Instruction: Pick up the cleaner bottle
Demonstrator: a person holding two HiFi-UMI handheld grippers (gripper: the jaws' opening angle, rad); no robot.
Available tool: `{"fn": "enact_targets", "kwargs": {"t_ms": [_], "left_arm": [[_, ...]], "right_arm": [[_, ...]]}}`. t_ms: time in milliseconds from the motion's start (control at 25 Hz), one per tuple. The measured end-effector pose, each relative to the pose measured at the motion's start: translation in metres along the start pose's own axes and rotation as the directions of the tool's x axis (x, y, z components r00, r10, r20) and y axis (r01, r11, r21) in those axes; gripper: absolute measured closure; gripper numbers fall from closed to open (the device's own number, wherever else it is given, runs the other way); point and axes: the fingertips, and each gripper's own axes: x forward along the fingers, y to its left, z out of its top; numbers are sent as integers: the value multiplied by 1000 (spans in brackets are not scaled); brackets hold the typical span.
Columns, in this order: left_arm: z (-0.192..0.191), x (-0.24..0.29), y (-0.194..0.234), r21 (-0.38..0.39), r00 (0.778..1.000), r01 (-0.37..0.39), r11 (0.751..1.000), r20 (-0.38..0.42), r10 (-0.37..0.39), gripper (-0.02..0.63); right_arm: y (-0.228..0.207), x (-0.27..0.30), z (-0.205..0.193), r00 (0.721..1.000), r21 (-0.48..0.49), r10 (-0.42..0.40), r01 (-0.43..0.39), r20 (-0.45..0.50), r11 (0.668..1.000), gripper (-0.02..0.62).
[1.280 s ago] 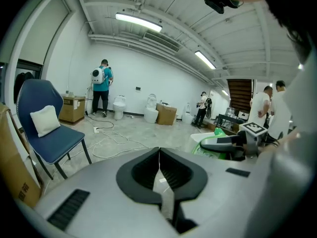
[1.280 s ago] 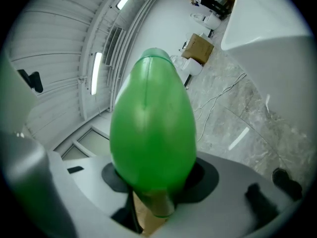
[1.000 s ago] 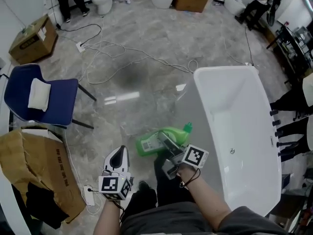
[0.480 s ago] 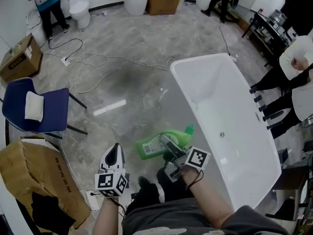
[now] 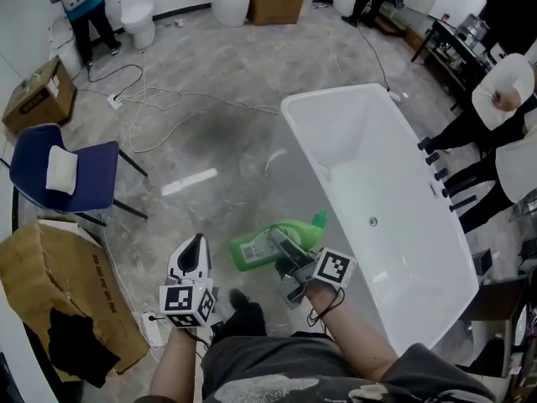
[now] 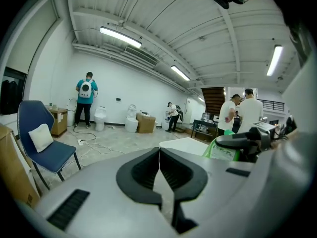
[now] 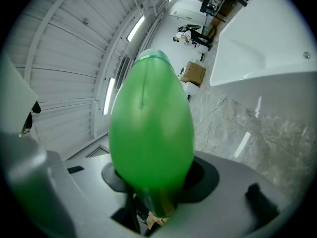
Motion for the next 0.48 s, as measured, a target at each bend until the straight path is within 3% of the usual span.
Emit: {"fn": "enact_targets", "kwargs": {"t_ms": [480], "left_arm": [[-34, -74, -131, 36, 1000, -2, 999, 7, 2, 591]], "right_arm": [[12, -139, -17, 999, 27, 38, -38, -13, 999, 402]]}}
